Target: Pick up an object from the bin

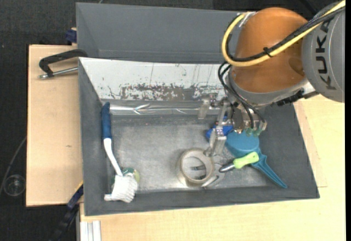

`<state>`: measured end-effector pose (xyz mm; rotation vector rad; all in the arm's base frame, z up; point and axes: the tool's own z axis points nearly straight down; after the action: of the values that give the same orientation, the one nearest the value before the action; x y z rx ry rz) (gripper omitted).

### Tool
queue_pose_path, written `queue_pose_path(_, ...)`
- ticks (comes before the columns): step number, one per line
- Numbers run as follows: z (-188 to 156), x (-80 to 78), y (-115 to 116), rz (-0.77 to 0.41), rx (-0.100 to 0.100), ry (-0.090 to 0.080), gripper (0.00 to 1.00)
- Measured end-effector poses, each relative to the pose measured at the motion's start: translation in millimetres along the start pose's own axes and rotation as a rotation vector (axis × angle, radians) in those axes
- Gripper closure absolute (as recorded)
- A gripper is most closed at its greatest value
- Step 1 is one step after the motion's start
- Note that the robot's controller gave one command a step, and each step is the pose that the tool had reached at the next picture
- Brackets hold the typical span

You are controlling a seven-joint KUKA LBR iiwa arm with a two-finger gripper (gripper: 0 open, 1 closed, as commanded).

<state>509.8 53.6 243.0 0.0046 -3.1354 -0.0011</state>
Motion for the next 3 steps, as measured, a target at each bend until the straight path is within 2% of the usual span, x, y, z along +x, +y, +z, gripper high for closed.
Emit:
queue_pose_path(1, -5, -1.5, 0, 0.002, -0.001, -0.009, 0.0)
queue_pose_path(2, 39, 1.2, -23, -0.11, 0.0, -0.01, 0.0)
queue_pose_path(3, 79, 8.8, -56, -0.341, 0.0, -0.011, 0.0)
